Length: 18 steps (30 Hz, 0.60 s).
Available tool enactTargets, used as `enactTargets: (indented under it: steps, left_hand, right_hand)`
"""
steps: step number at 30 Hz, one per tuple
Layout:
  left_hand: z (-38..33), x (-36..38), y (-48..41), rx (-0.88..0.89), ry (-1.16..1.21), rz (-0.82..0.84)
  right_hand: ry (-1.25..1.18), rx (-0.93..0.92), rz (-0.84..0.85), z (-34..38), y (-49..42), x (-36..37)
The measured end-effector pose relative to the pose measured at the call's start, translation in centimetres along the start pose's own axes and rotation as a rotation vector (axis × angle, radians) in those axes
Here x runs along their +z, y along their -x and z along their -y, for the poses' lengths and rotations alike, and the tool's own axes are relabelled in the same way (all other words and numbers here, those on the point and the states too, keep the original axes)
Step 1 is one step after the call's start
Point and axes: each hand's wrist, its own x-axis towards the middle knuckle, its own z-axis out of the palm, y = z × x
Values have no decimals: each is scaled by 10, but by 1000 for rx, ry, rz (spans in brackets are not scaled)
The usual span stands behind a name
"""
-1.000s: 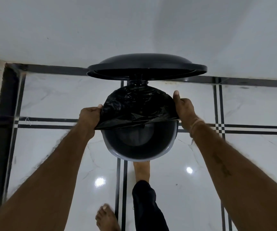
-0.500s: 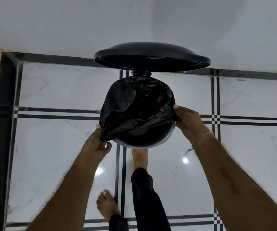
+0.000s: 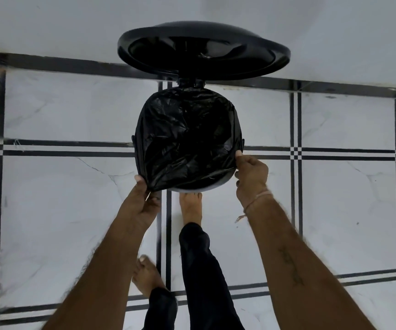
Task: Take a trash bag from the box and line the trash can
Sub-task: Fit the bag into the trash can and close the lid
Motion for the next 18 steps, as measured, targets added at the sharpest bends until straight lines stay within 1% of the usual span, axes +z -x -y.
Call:
enactTargets:
  steps: [4,7,10,13,18]
  left_hand:
    - [2,-4,-1,6,5,1]
    - [3,-6,-3,1,6,30]
    - [3,-5,-5,-2,2,38]
    - [5,-5,-5,-12,27,37]
    - [5,-7,-4,-12,57,32]
  right_hand:
    - [-172,97,17,1,10,-1]
    - [-288,100,89,0,20,6]
    - [-278,48,104,-3,25,13]
    - [-235,-3,43,-3,27,21]
    - [-252,-4,-23,-6,26,26]
